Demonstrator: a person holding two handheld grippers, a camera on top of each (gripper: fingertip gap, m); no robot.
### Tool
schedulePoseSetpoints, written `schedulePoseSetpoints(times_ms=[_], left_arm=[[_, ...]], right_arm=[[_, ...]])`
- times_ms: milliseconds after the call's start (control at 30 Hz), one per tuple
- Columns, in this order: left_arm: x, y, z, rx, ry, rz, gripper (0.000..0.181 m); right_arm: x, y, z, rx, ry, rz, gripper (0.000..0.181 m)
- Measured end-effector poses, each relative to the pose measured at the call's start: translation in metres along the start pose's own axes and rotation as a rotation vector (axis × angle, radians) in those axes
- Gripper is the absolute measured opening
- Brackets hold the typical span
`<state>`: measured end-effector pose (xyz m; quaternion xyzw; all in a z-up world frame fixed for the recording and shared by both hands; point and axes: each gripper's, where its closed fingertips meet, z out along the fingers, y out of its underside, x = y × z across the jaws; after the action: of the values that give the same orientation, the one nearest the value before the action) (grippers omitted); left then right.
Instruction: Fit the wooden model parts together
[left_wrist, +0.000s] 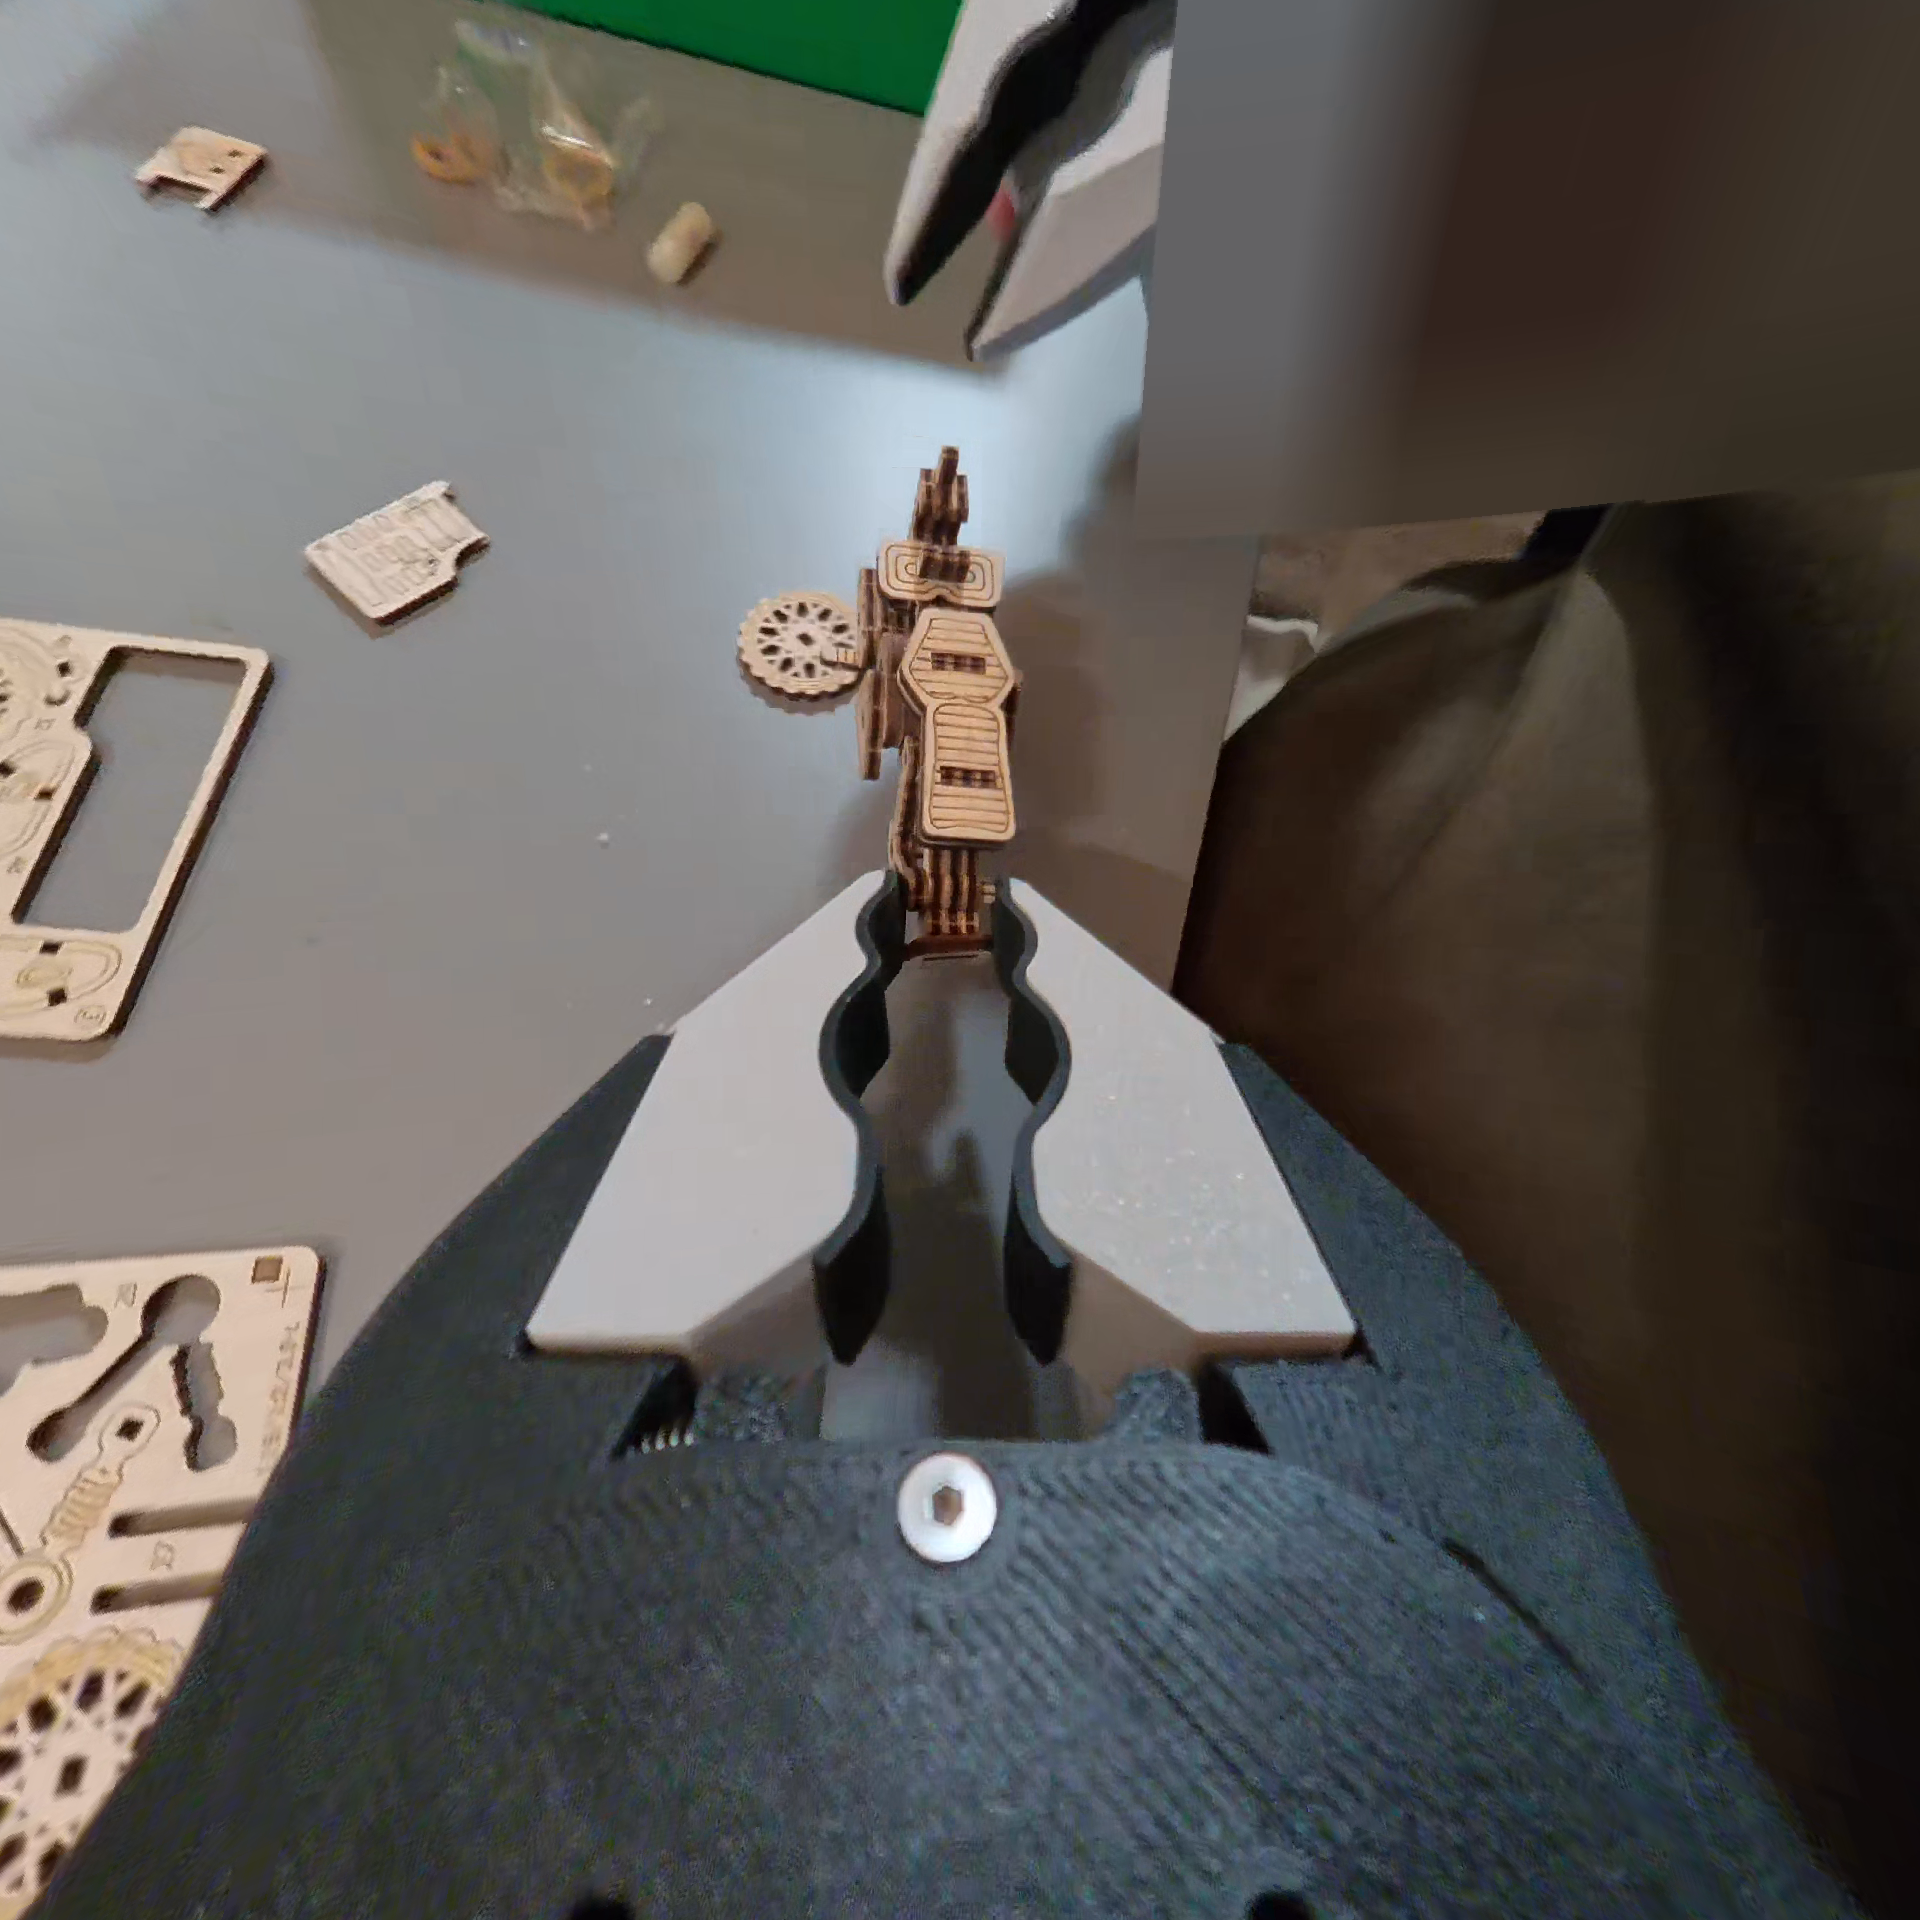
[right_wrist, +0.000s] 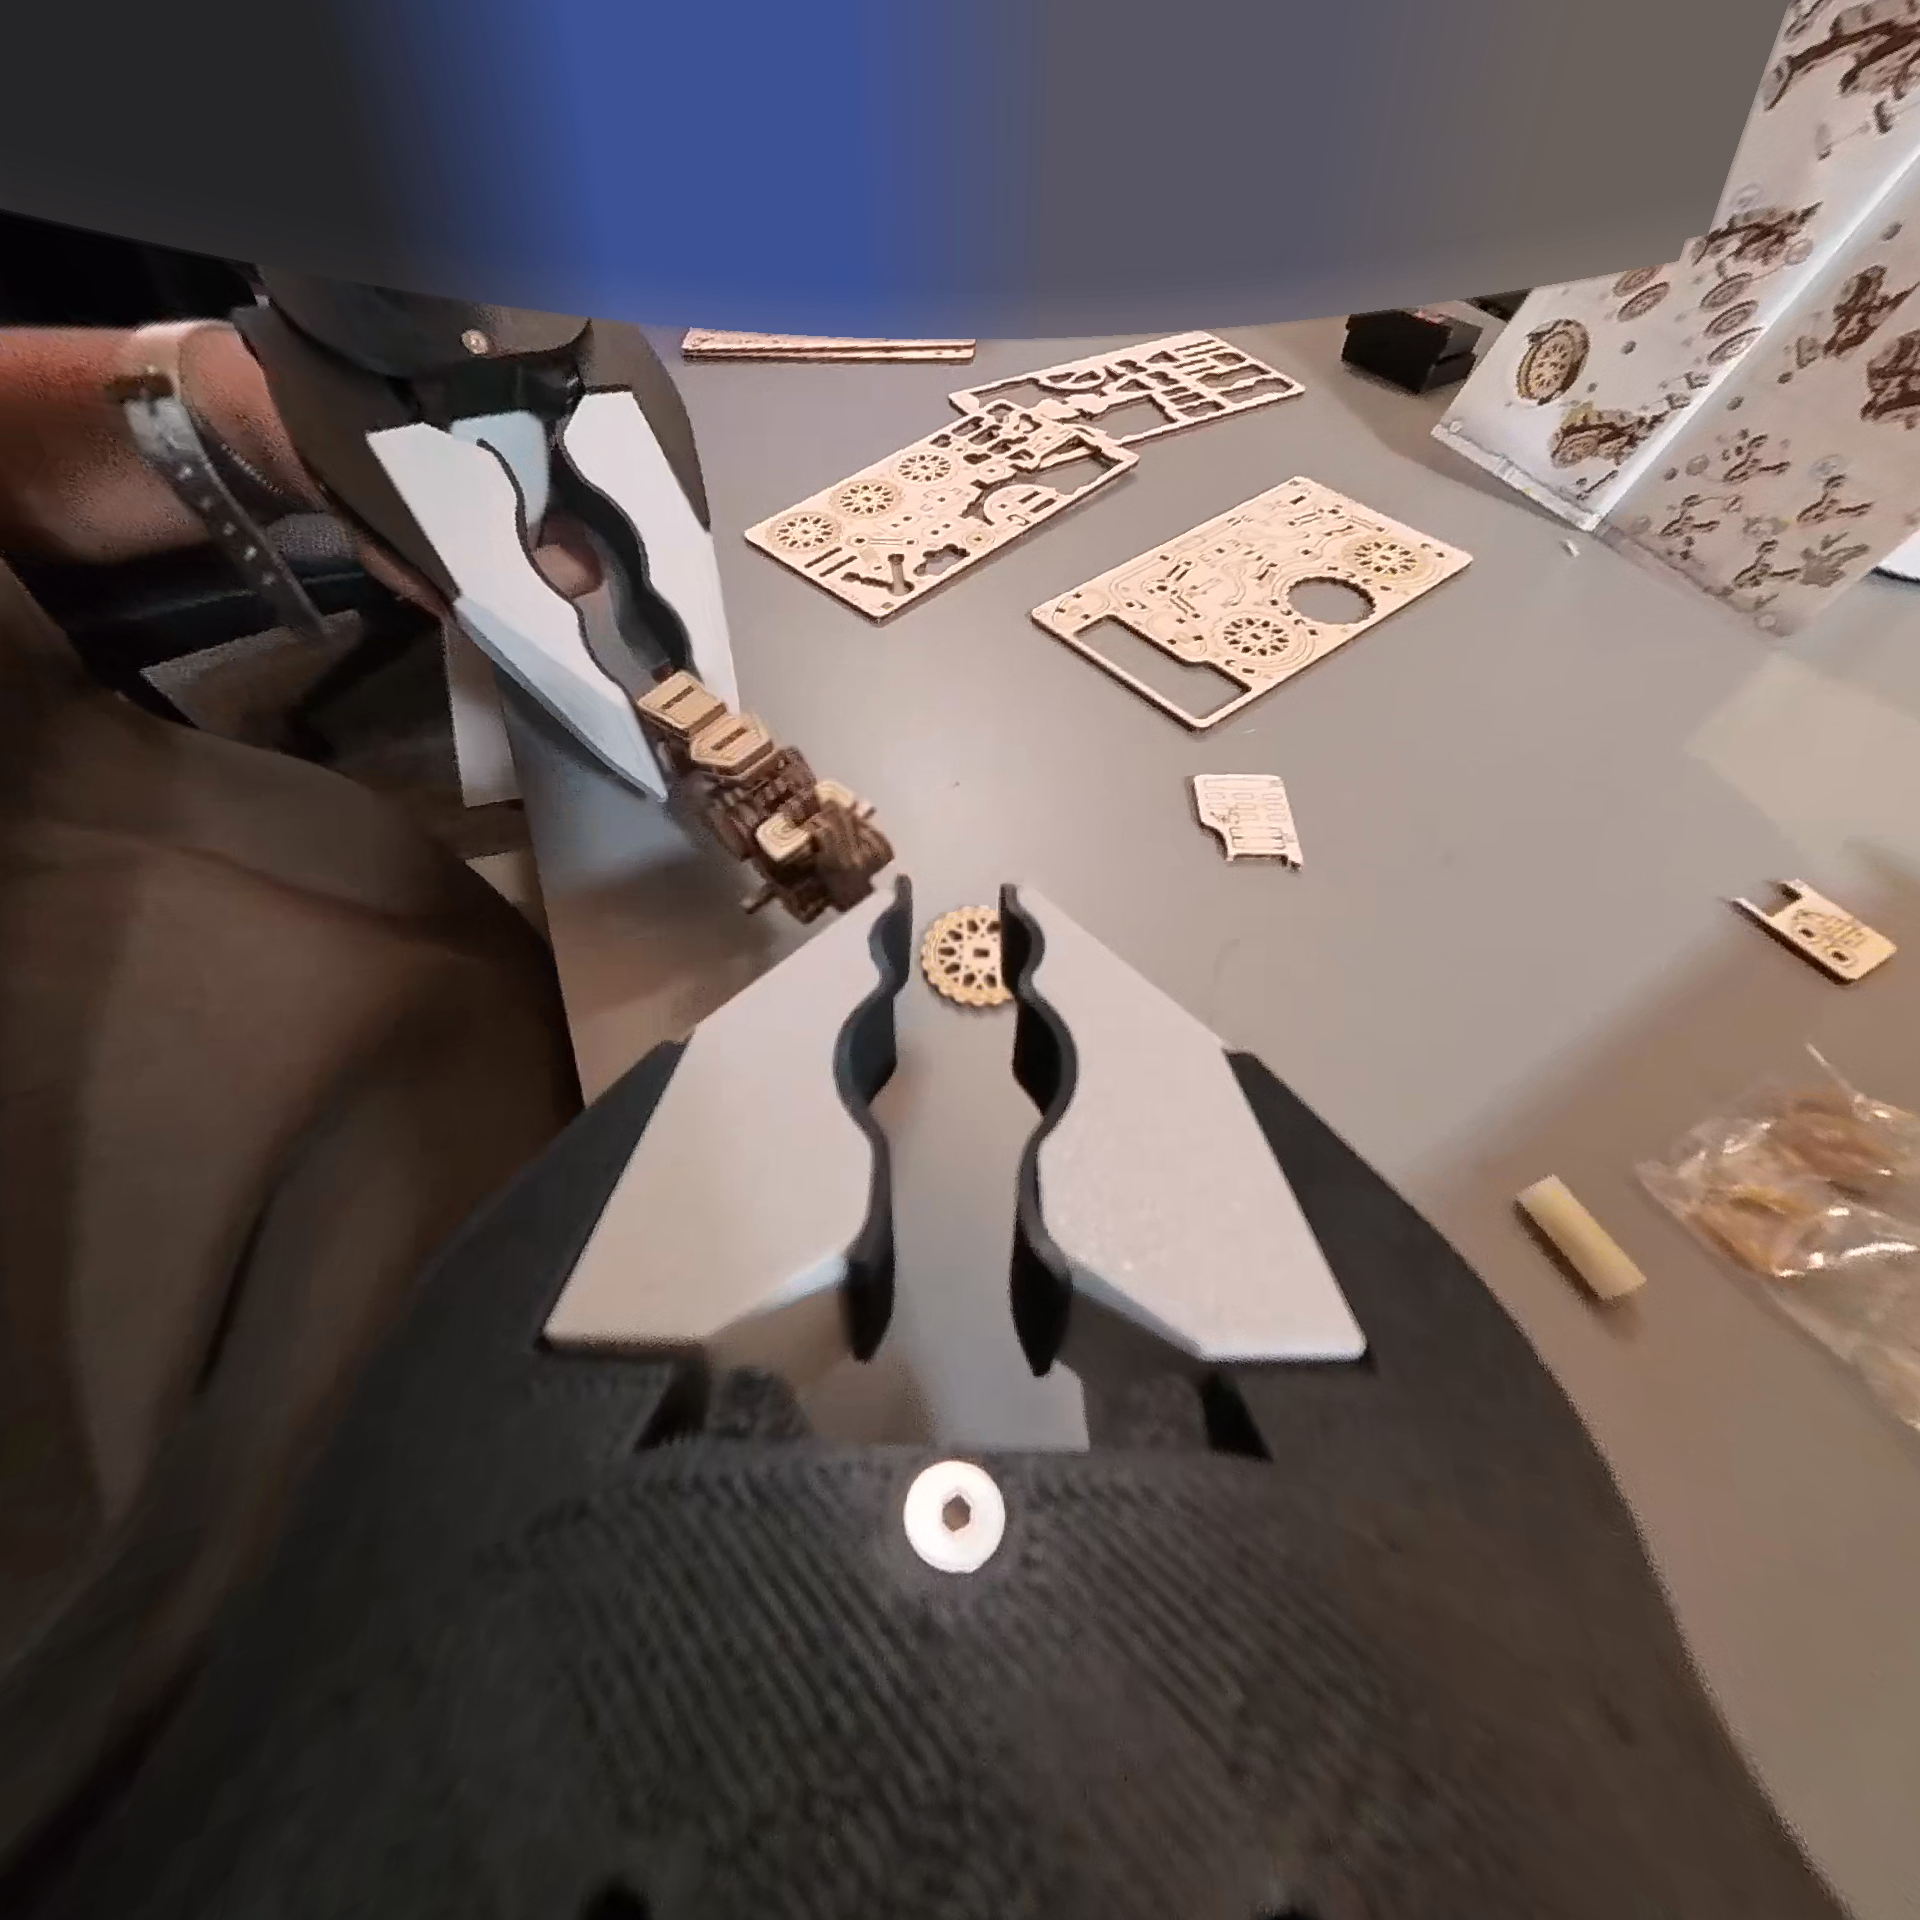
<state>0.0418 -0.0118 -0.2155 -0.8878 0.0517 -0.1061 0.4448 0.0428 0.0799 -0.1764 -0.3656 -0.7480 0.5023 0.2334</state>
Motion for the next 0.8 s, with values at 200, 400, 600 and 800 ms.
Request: schedulePoseSetpoints(times_ms=[200, 400, 600, 800], left_arm=[[0.002, -0.005, 0.009, -0.064, 0.077, 0.055, 0.014], [-0.042, -0.015, 0.003, -0.05, 0.032, 0.015, 0.014], [-0.068, -0.029, 0.015, -0.02, 0.113, -0.064, 0.014], [-0.07, -0.031, 0.038, -0.122, 0.182, -0.027, 0.014]], right_arm=[[0.02, 0.014, -0.016, -0.057, 0.028, -0.043, 0.013], [0.024, 0.012, -0.028, 0.003, 0.03, 0.011, 0.013], [0.026, 0.006, -0.035, 0.05, 0.028, 0.043, 0.013], [0.03, 0.005, -0.042, 0.056, 0.049, 0.042, 0.013]])
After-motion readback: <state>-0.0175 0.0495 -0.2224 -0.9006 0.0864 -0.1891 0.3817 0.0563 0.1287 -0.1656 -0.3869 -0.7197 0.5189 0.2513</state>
